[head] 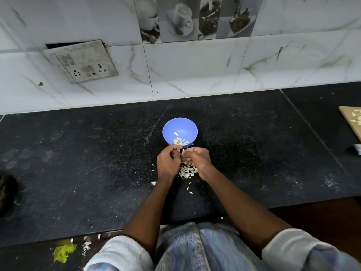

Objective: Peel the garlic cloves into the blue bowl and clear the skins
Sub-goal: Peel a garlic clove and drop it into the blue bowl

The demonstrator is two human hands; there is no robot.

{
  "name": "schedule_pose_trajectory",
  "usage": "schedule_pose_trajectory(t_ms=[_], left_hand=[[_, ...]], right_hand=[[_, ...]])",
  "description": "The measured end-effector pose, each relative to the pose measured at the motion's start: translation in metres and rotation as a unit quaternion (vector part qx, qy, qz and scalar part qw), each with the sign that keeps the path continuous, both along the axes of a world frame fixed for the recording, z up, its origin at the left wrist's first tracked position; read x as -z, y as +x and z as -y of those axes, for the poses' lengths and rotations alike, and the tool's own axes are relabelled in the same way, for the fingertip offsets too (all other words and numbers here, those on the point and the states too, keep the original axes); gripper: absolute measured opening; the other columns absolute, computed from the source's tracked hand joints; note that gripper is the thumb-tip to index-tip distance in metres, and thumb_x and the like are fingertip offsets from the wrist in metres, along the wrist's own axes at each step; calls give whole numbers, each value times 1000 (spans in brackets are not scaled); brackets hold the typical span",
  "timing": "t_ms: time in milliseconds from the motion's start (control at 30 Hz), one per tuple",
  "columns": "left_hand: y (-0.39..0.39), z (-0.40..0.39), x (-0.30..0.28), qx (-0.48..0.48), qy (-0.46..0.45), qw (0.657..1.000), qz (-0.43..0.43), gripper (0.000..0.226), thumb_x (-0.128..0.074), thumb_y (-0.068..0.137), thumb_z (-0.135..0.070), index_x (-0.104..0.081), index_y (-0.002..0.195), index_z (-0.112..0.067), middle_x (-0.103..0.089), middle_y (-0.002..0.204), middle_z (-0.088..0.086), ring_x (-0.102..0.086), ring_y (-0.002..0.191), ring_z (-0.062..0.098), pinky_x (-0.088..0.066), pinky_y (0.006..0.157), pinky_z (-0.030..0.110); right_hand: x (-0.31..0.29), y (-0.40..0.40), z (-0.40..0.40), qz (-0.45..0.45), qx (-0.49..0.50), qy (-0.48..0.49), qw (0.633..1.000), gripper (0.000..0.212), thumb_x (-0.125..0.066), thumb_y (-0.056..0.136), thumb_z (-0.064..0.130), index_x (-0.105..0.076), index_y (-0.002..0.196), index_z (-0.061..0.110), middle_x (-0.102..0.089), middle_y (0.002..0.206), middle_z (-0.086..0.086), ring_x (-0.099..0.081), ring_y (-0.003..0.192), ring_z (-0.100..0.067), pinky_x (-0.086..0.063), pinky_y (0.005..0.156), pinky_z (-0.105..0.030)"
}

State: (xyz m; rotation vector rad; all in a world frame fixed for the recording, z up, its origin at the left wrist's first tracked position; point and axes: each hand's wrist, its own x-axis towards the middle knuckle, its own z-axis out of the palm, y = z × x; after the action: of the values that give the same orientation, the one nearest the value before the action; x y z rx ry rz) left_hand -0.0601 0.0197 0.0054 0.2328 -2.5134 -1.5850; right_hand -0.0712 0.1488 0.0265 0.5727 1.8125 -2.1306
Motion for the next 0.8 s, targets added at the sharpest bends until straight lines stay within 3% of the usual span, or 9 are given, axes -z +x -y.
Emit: schedule_pose_trajectory(t_ms=[100, 267, 467, 600, 800], left_hand=[[0, -2, -1, -5, 12, 1000, 19, 19, -78, 91, -13, -80, 88, -31, -77, 81, -14, -72, 75, 4, -62, 74, 30], [-2, -5, -4, -26, 6, 998, 57, 19, -81, 88, -11, -78, 82, -29, -75, 73, -13, -70, 66, -3, -58, 70, 24], [-1, -9, -1, -34, -7, 997, 68, 13, -78, 93, -20, -73, 83, -27, -74, 75, -11, -70, 71, 6, -60, 73, 35], [0, -11, 0, -31, -14, 998, 47, 12, -73, 93, -13, -70, 85, -22, -72, 75, -8, -69, 73, 15, -58, 71, 38], [-2, -7, 1, -7, -1, 1000, 9, 10, -77, 94, -18, -73, 88, -26, -75, 79, -12, -70, 74, 6, -59, 74, 34]], right_hand=[[2, 1, -4, -17, -14, 38, 999, 10, -73, 86, -4, -69, 95, -5, -72, 69, -12, -67, 58, -16, -56, 58, -25], [4, 0, -9, -36, -43, 78, 995, 16, -71, 83, -7, -71, 99, -5, -73, 77, -15, -63, 60, -13, -53, 57, -23], [7, -2, -11, -28, -41, 48, 998, 10, -72, 90, -1, -74, 100, -1, -72, 74, -6, -60, 59, -9, -47, 54, -20], [7, -3, -11, -12, -35, 31, 999, 12, -69, 92, -2, -74, 103, -4, -71, 76, -10, -61, 60, -11, -49, 57, -22], [5, -5, -19, 7, -39, -38, 998, 14, -68, 93, 1, -72, 104, -7, -72, 83, -18, -66, 66, -17, -56, 65, -26]])
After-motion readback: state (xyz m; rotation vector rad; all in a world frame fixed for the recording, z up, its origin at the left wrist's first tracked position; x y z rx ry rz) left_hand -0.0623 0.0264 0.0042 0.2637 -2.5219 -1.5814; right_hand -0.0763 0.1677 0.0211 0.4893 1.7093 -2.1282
